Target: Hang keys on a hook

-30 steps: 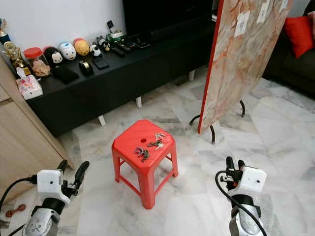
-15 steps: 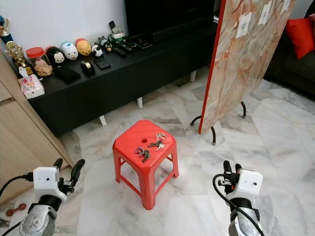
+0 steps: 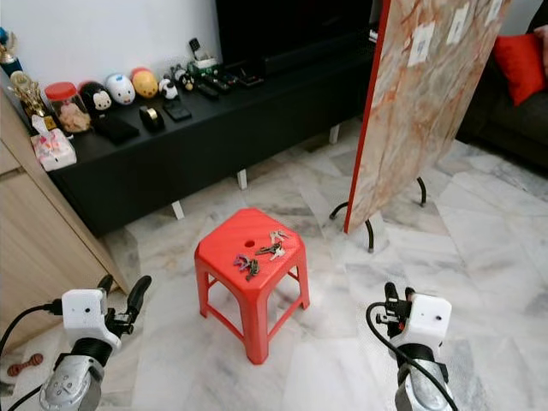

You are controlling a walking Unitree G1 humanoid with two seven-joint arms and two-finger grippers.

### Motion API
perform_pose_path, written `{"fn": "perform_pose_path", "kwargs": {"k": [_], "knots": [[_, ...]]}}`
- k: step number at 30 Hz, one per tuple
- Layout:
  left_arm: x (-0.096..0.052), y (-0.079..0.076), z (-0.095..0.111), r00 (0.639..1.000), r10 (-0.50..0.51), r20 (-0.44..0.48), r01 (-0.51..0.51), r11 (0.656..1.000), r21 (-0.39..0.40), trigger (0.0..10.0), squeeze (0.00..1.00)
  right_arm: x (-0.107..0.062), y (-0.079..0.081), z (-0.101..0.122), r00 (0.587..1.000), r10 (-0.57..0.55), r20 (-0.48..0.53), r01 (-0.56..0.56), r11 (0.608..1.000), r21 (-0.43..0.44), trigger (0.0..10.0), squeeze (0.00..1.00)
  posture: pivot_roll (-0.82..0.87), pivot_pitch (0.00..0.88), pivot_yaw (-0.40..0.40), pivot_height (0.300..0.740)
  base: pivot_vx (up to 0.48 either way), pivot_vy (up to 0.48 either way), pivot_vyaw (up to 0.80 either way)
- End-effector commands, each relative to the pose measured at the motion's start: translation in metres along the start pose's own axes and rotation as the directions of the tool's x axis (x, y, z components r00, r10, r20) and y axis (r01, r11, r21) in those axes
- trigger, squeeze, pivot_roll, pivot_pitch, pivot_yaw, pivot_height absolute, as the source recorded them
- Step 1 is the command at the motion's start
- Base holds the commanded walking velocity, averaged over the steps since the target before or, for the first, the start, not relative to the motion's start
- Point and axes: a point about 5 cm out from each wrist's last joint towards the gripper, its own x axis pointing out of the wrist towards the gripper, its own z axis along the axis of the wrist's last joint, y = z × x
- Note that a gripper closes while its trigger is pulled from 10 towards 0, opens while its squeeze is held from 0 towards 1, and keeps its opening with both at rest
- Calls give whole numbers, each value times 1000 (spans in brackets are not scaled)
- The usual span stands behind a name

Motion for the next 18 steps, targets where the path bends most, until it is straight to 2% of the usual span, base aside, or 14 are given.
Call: {"fn": "perform_pose_path", "kwargs": {"k": [1, 2, 18], "knots": [[-2, 0, -2, 1000, 4, -18, -4, 1000, -8, 10000, 0, 0, 1, -1, 1000, 2, -10, -2, 1000, 1, 10000, 0, -36, 0, -23, 630, 0, 0, 0], [-3, 0, -3, 1000, 4, -21, -4, 1000, -9, 10000, 0, -1, 2, -3, 1000, 1, -13, -1, 1000, -1, 10000, 0, -36, 0, -23, 620, 0, 0, 0], [-2, 1, -2, 999, 12, -31, -12, 1000, -11, 10000, 0, -1, -3, -8, 999, -30, -20, 30, 999, 15, 10000, 0, -20, 0, -25, 620, 0, 0, 0]]}}
